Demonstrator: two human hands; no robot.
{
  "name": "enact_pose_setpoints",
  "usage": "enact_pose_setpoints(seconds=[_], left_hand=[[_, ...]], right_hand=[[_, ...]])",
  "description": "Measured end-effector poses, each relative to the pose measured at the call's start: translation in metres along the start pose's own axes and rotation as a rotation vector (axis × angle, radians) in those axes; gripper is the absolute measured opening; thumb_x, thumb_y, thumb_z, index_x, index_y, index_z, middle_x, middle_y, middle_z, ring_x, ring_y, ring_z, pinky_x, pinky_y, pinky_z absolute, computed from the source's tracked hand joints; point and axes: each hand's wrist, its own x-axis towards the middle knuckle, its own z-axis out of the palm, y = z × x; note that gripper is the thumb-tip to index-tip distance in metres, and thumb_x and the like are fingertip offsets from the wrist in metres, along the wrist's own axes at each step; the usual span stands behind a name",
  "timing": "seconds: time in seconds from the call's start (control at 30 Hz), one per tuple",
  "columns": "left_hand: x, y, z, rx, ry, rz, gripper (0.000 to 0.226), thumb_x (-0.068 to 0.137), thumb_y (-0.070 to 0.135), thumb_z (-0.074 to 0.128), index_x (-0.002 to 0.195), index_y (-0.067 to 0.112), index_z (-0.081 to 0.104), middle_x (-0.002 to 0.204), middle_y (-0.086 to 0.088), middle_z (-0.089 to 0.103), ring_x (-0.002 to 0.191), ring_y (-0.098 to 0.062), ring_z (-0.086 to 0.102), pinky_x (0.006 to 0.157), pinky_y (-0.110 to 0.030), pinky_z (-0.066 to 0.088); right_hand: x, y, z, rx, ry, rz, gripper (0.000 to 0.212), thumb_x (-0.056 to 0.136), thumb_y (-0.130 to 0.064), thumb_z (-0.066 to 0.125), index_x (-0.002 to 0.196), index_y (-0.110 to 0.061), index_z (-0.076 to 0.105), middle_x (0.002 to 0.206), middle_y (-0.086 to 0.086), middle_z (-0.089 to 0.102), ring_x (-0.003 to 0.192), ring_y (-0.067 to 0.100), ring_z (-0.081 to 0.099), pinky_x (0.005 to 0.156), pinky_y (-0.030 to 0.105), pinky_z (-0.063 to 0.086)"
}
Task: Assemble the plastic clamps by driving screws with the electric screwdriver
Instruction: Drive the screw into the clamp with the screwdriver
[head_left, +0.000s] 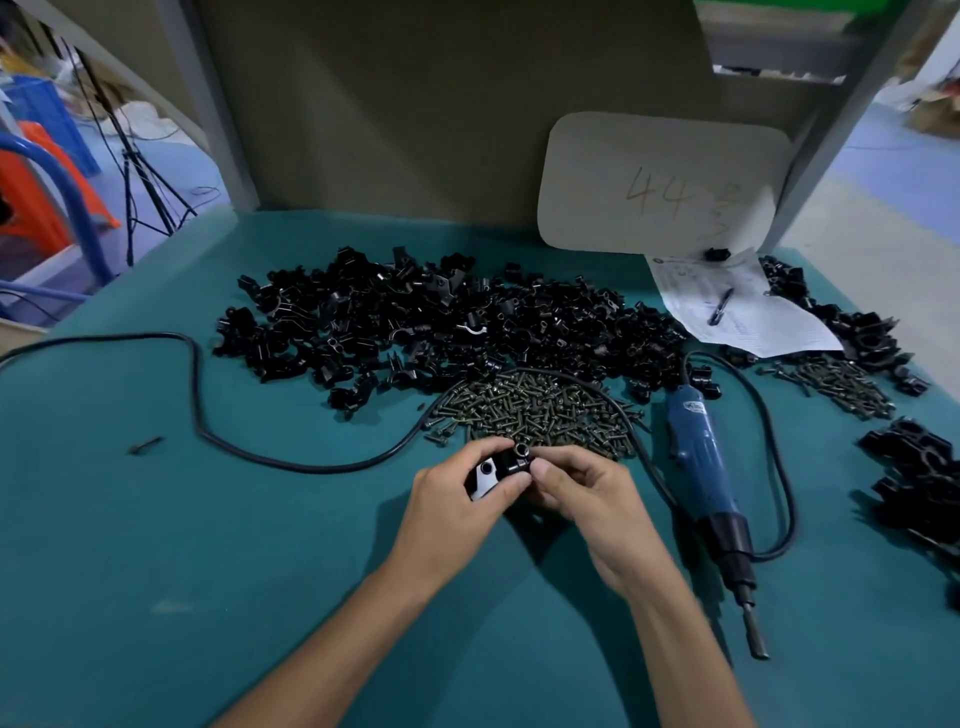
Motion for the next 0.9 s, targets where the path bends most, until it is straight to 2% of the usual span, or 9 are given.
enact_pose_setpoints(seconds=[0.1,0.23,0.47,0.57,0.63,0.73,0.83,0.9], left_hand=[[0.001,-0.001,0.000,0.009,-0.009,-0.007,0.037,0.081,0.057,0.071,0.116,0.047,0.063,0.101,0.030,0.070,0.095,0.003,0.068,0.080,-0.014,0.052],[0.001,-0.004,0.002,-0.038,-0.021,-0.045,0.036,0.081,0.058,0.070,0.114,0.045,0.062,0.099,0.021,0.073,0.093,-0.003,0.070,0.084,-0.032,0.058],[0.004,-0.004,0.000,-0.093,-0.055,-0.069,0.030,0.084,0.053,0.069,0.113,0.048,0.062,0.107,0.023,0.071,0.105,0.001,0.066,0.093,-0.033,0.055],[0.004,-0.005,0.000,-0.090,-0.041,-0.076,0.034,0.083,0.055,0.069,0.114,0.045,0.062,0.108,0.024,0.071,0.108,0.002,0.065,0.096,-0.032,0.054],[0.004,-0.004,0.000,-0.075,-0.048,-0.080,0.034,0.082,0.056,0.069,0.114,0.046,0.062,0.109,0.025,0.070,0.110,0.003,0.063,0.097,-0.029,0.053],[0.004,-0.003,-0.001,-0.084,-0.054,-0.082,0.031,0.083,0.055,0.069,0.112,0.048,0.062,0.108,0.025,0.070,0.108,0.003,0.065,0.094,-0.028,0.054],[0.003,-0.004,0.000,-0.095,-0.050,-0.101,0.035,0.083,0.054,0.069,0.115,0.041,0.064,0.108,0.023,0.071,0.107,0.000,0.066,0.095,-0.035,0.055],[0.003,-0.004,-0.001,-0.090,-0.057,-0.116,0.036,0.083,0.054,0.070,0.115,0.040,0.065,0.108,0.023,0.071,0.107,0.001,0.066,0.096,-0.036,0.055]], right_hand=[[0.000,0.002,-0.002,-0.007,-0.003,-0.041,0.020,0.093,-0.006,0.071,0.093,-0.023,0.082,0.087,0.004,0.076,0.081,0.012,0.069,0.074,0.023,0.057],[-0.001,0.004,-0.004,-0.081,-0.025,-0.127,0.022,0.093,-0.004,0.071,0.101,-0.023,0.079,0.096,0.003,0.078,0.089,0.011,0.072,0.080,0.023,0.056],[-0.001,0.007,-0.004,-0.149,-0.037,-0.179,0.020,0.095,-0.009,0.071,0.110,-0.021,0.075,0.106,-0.001,0.077,0.099,0.014,0.072,0.085,0.024,0.057],[0.001,0.010,-0.003,-0.178,0.007,-0.131,0.014,0.095,-0.018,0.073,0.106,-0.024,0.077,0.096,-0.001,0.077,0.085,0.011,0.071,0.078,0.029,0.056],[0.001,0.012,-0.004,-0.202,0.011,-0.143,0.010,0.095,-0.020,0.072,0.101,-0.026,0.077,0.093,-0.002,0.077,0.084,0.010,0.070,0.077,0.030,0.055],[0.001,0.011,-0.005,-0.172,-0.016,-0.165,0.017,0.095,-0.018,0.072,0.106,-0.030,0.077,0.100,-0.003,0.077,0.092,0.010,0.072,0.081,0.026,0.056],[0.000,0.010,-0.005,-0.137,-0.028,-0.154,0.020,0.097,-0.020,0.070,0.108,-0.035,0.078,0.094,-0.004,0.077,0.086,0.006,0.069,0.079,0.024,0.055],[0.001,0.011,-0.004,-0.137,-0.016,-0.156,0.022,0.098,-0.020,0.069,0.107,-0.037,0.078,0.097,-0.003,0.078,0.090,0.009,0.069,0.082,0.025,0.056]])
